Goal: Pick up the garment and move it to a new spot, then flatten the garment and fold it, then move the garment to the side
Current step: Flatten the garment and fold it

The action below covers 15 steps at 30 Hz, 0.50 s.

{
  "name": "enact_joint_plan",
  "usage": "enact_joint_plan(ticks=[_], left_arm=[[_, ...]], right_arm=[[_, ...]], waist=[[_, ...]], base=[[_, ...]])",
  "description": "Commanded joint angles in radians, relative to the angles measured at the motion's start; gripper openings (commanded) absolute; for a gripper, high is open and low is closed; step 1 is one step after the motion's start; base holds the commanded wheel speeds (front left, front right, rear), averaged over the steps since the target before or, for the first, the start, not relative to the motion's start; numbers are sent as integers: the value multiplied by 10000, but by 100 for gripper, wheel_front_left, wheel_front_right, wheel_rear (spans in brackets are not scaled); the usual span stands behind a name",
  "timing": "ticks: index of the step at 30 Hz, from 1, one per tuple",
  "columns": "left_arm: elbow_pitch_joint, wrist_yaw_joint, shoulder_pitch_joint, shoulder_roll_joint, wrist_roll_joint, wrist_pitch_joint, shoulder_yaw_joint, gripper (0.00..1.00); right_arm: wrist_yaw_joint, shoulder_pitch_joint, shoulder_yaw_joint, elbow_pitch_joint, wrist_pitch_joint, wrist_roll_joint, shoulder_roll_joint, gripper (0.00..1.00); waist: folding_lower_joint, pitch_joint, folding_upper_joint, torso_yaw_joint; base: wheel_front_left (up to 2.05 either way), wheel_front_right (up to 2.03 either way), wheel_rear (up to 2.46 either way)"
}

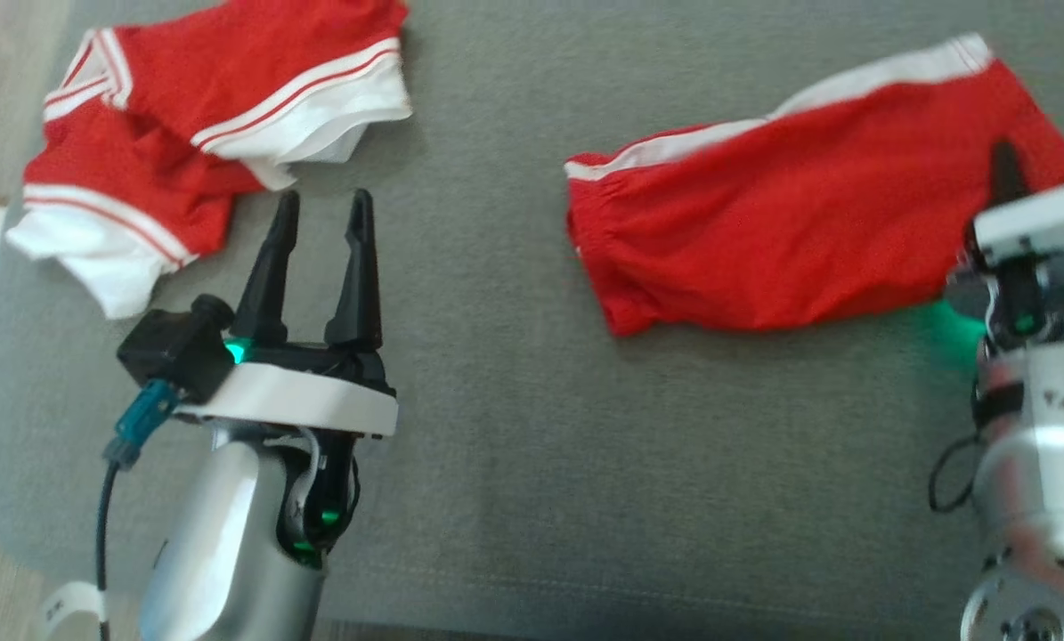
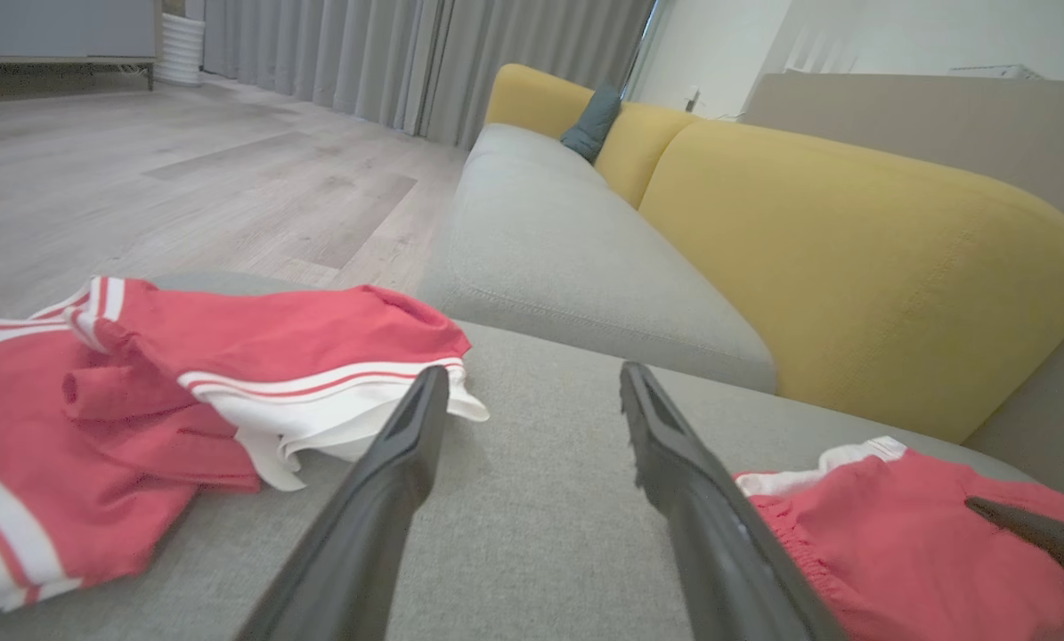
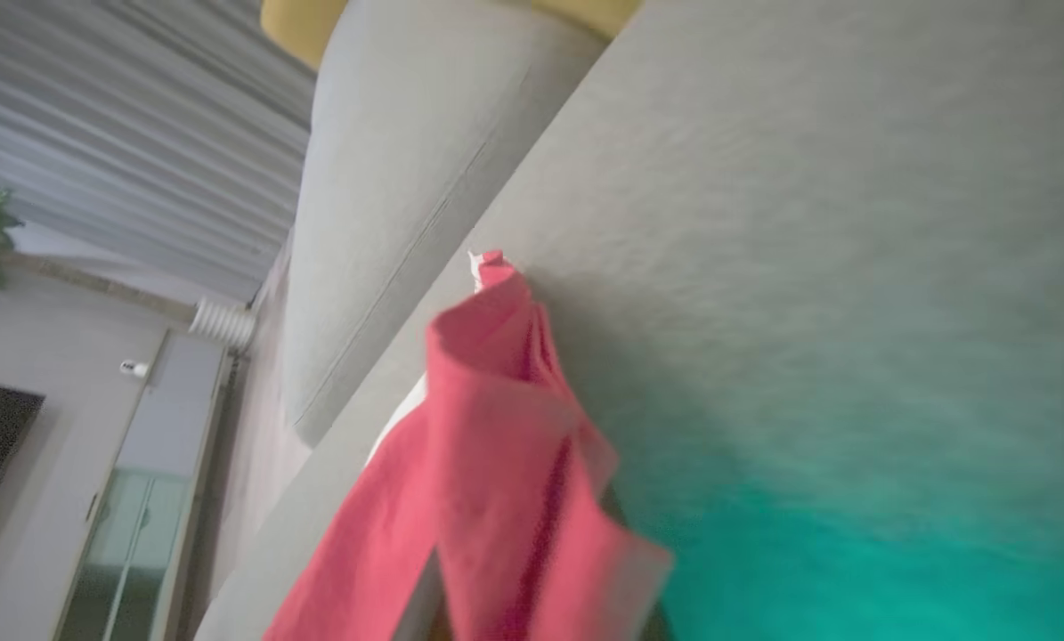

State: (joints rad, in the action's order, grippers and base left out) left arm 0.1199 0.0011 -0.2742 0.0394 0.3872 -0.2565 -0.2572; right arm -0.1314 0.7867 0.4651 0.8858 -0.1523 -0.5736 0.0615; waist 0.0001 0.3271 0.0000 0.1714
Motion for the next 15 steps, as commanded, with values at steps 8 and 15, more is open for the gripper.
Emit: enact_joint_plan(ticks=[8, 15], left_arm=[[-262, -80, 273, 108, -262, -53, 541, 100], [-250, -63, 482, 108, -273, -53, 487, 100]], right_arm=[[7, -1384, 671, -689, 1129, 83, -112, 0], [7, -2089, 792, -752, 1643, -185, -112, 0]], waist=[[-1, -943, 0, -1100], [-1, -1241, 0, -1253]], base=[[0, 0, 0], [0, 0, 0]])
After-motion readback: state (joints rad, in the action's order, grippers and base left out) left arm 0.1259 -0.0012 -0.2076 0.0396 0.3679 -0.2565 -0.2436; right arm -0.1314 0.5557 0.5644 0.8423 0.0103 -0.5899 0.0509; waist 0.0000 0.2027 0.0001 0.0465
